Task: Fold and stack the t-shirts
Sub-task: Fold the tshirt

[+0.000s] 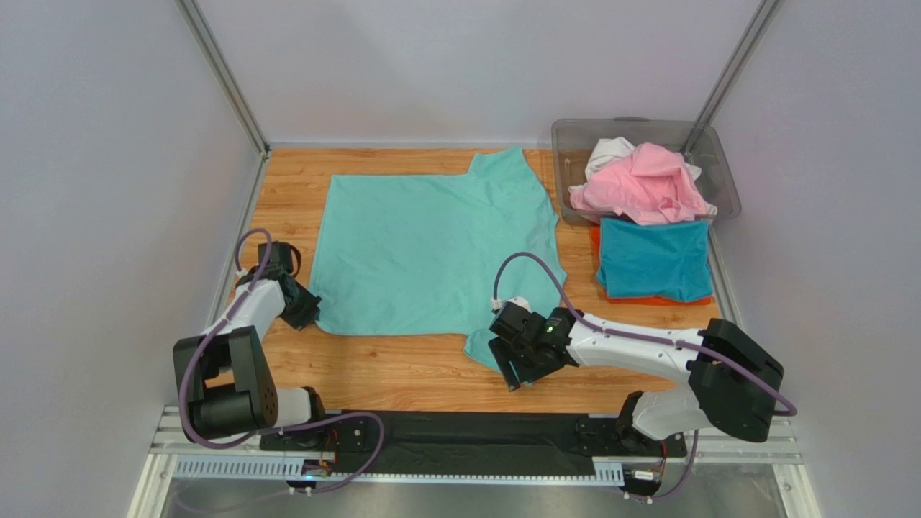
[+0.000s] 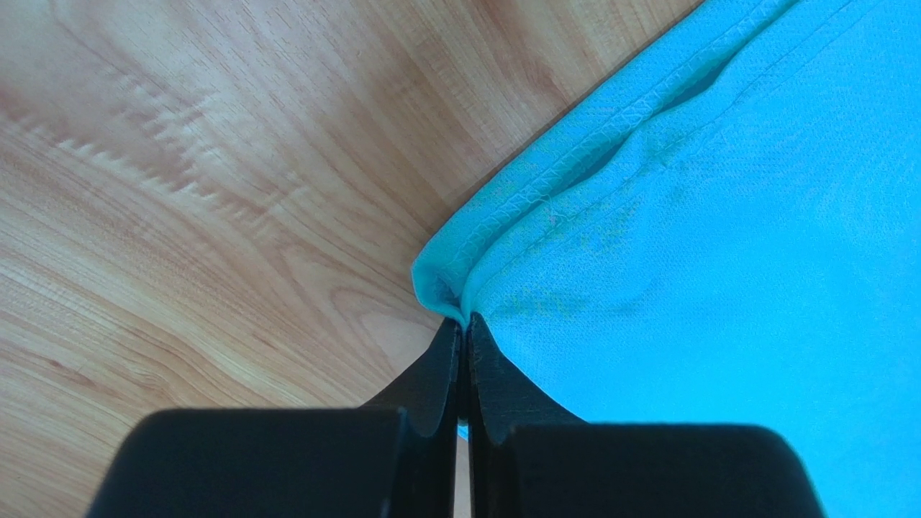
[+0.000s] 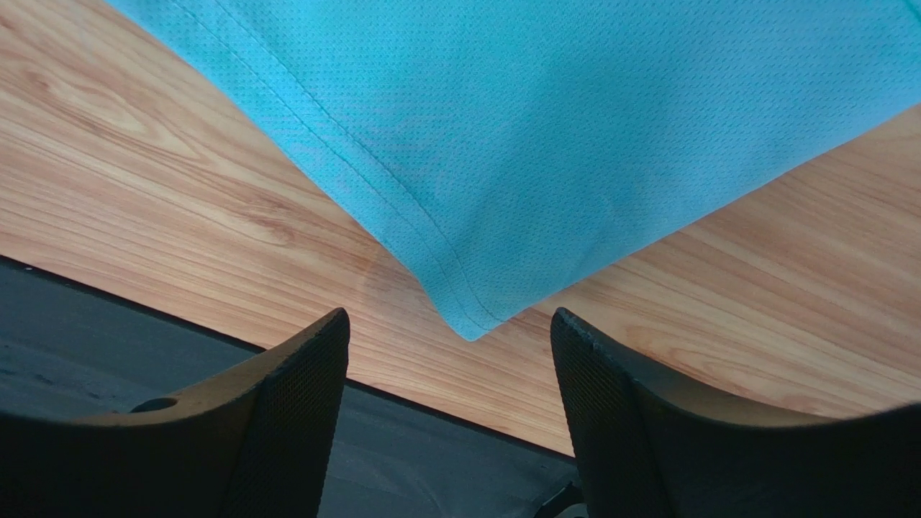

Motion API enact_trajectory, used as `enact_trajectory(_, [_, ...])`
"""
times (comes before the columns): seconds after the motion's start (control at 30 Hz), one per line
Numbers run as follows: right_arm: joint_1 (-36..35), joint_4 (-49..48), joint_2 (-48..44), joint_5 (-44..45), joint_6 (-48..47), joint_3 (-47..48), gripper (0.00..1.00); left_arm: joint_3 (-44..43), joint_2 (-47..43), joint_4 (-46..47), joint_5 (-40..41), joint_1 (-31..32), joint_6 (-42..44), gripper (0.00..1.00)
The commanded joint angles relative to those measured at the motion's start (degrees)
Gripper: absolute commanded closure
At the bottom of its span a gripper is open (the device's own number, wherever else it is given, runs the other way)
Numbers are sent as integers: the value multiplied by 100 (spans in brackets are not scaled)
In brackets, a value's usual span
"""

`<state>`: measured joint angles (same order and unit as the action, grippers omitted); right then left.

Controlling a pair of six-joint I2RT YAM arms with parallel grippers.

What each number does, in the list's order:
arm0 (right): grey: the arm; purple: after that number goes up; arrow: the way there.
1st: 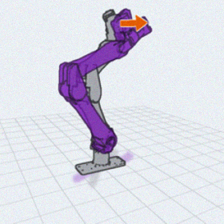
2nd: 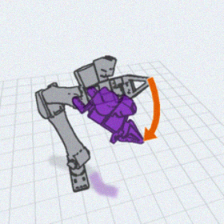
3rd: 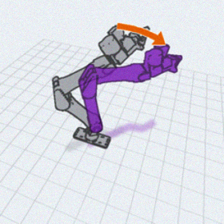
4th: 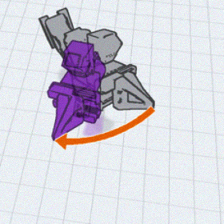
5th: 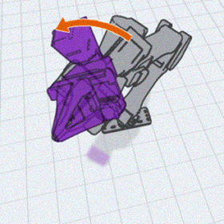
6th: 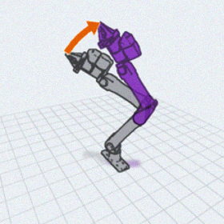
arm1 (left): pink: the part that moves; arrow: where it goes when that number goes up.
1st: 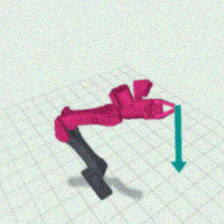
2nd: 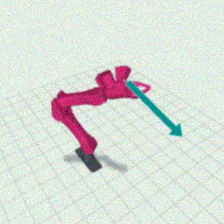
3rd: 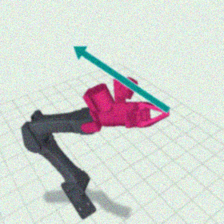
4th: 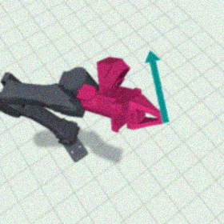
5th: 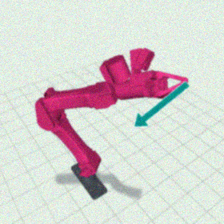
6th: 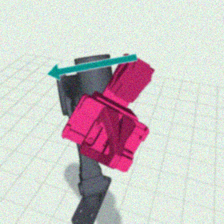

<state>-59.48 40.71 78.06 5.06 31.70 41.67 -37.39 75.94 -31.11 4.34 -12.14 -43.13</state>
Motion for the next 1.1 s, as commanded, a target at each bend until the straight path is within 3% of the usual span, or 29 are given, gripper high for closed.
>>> enact_trajectory(0.0, [-19, -168, 121, 21, 108, -54, 33, 65, -202, -97, -91, -34, 51, 100])
enact_trajectory(0.2, [-54, -125, 306, 250, 231, -62, 57, 74, -404, -184, -30, -34, 42, 100])
enact_trajectory(0.27, [-81, -63, 236, 320, 301, -71, 77, 117, -501, -237, -21, -34, 7, 100])
enact_trajectory(0.33, [-151, -28, 43, 338, 415, -115, 90, 214, -703, -298, -30, -34, -89, 100])
enact_trajectory(0.4, [-212, 24, -176, 312, 494, -150, 96, 328, -965, -369, -12, -34, -229, 100])
enact_trajectory(0.87, [-1171, 886, -1249, -163, 1452, -28, 100, 1049, -3242, -1653, 305, -25, -907, 100])
enact_trajectory(1.07, [-1013, 1044, -1399, 118, 1295, 262, 100, 935, -3218, -1643, 164, -25, -890, 100])
